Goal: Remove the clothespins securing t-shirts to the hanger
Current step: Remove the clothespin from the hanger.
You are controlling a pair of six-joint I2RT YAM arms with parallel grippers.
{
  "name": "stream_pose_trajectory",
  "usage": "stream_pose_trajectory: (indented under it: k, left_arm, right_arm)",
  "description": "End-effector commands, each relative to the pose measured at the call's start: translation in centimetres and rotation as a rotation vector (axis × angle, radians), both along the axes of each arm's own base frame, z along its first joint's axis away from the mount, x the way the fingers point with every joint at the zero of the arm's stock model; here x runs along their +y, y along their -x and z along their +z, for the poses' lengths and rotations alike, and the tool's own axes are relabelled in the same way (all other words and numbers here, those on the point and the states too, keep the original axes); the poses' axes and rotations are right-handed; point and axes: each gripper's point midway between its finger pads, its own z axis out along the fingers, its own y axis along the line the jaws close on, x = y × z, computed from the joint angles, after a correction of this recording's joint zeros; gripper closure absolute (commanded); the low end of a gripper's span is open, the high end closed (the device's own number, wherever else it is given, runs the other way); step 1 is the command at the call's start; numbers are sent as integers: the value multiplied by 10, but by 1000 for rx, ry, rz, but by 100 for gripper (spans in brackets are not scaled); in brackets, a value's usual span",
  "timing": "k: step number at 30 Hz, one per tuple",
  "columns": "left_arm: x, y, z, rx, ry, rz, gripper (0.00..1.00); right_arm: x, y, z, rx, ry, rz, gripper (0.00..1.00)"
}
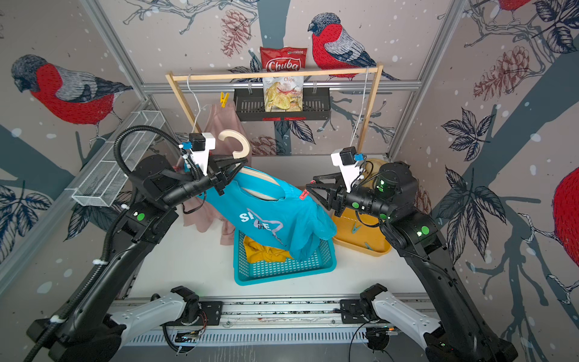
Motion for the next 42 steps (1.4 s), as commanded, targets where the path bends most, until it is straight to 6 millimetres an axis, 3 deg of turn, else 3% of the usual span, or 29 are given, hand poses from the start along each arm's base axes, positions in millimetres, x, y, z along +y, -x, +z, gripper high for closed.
stream_pose_trajectory:
  k: [1,5,11,19,32,38,42]
  left_arm:
    - [2,2,14,-66,22,9,100]
    - [3,-1,12,-64,17,18,100]
    - [3,-3,12,-68,16,23,100]
    - [3,-3,9,-64,11,28,100]
    - [6,-4,6,-68,1,49,100]
    - [10,-11,-1,-55,-16,92,100]
    - [13,-13,-3,-51,-21,113,100]
  right_arm:
    - [4,7,11,-25,-43,60,68]
    - [5,6,7,-8,-46,75,76]
    - [9,3,0,28,-39,95,72]
    - [7,-2,-1,25,-35,77,100]
    - [-18,-15,18,-37,-69,-75,100]
    - [-44,-23,37,-100,-102,-235,100]
    - [-66,-41,35,-98,-83,-400,100]
